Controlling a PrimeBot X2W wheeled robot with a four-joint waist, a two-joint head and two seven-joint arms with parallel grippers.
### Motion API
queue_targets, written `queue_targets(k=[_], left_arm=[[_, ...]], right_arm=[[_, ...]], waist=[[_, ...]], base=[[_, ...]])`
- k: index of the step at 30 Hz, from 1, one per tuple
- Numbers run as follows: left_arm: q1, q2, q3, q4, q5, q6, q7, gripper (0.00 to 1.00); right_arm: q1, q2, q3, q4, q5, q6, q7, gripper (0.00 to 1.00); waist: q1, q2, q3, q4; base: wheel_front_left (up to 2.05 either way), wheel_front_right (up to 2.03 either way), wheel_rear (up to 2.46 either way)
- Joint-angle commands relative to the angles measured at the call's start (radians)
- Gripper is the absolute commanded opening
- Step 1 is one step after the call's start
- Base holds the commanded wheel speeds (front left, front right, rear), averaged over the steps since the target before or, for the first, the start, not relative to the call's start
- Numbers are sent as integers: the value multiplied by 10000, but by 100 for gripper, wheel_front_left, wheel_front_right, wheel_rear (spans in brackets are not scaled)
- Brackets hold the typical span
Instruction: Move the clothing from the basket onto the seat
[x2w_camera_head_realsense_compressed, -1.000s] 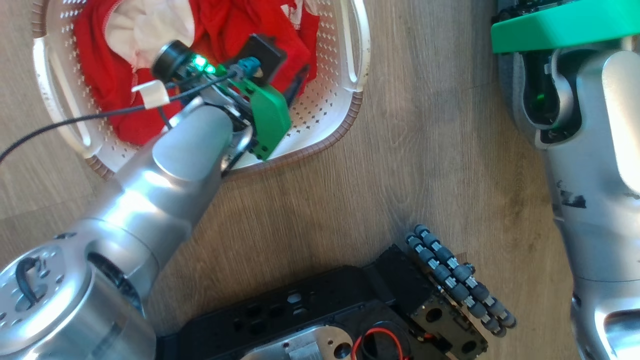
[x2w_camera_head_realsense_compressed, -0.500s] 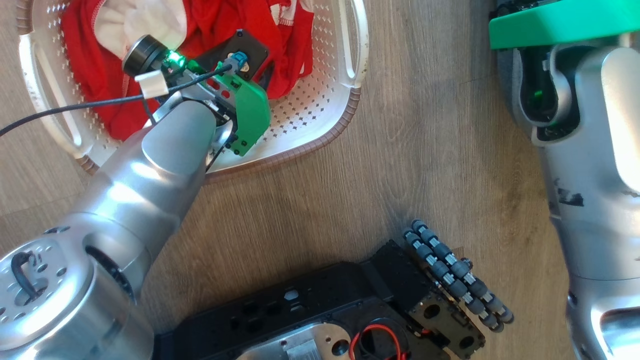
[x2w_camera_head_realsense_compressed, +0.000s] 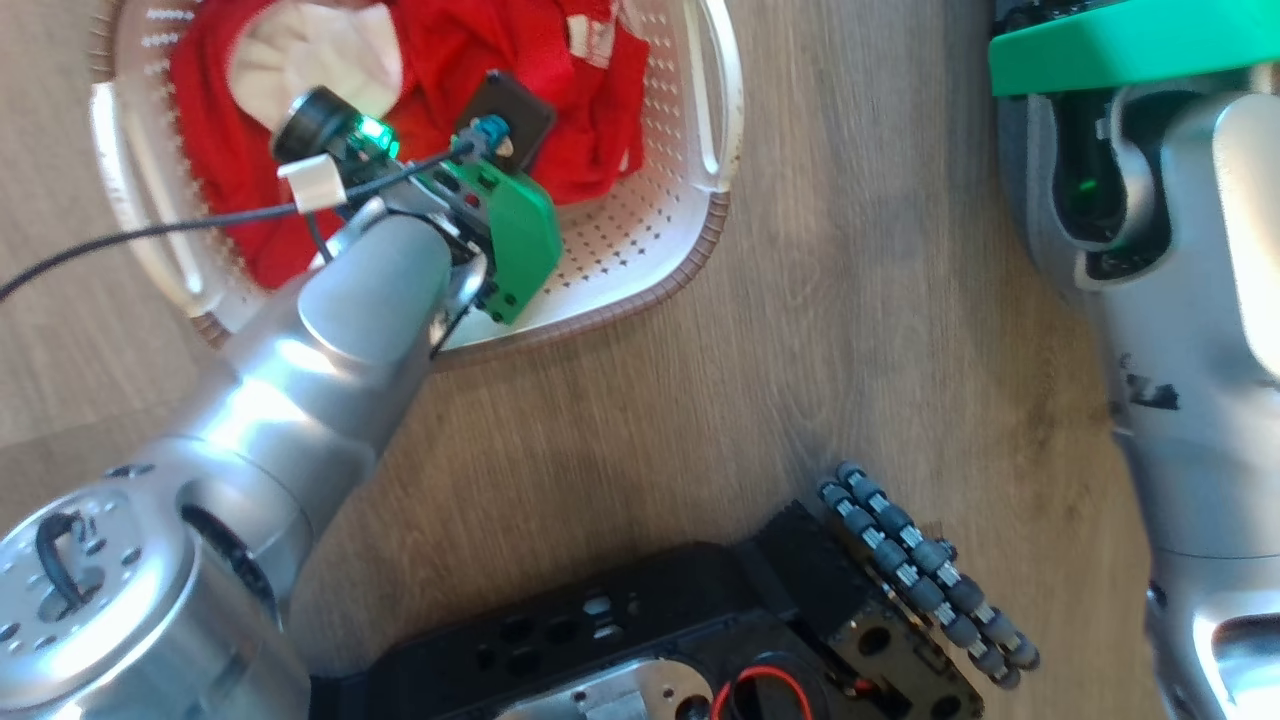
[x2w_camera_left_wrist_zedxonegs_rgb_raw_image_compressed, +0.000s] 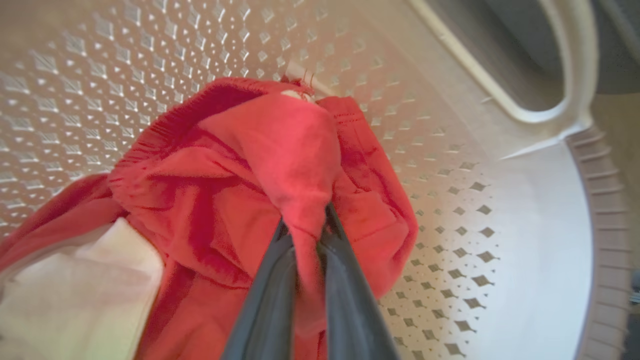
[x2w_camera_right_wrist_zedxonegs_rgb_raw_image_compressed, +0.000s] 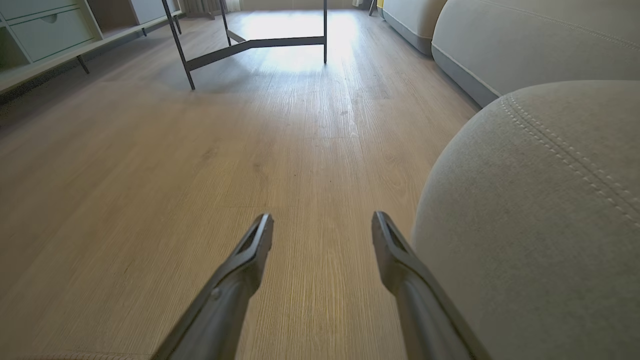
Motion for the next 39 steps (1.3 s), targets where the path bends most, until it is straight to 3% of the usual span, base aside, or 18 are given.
queue_targets(k=[1,11,14,19,39], left_arm=[[390,-7,75,-367,-128,12,-198,0],[1046,-7,196,-1291,-658,156,-564,0],[1224,-7,709,-1849,-937,349,-588,0],[1952,-7,1644,-2655,-499,436,-593,0],[4730,-7,4377,-4170,830,-89,-595,0]], right_arm=[[344,-177,56,-218,-9,71,-46,100],[663,-661,529,82,-106,71,-46,100],[803,-790,695,261,-42,71,-46,100],[1176,-1013,898,621,55,71,-46,100],[3291,-1069,1303,1813,356,71,-46,100]], waist=[[0,0,-388,290],[0,0,-1961,1098],[0,0,-2515,1306],[0,0,-3664,1667],[0,0,-7626,2802]], base=[[0,0,0],[0,0,0],[0,0,0],[0,0,0],[0,0,0]])
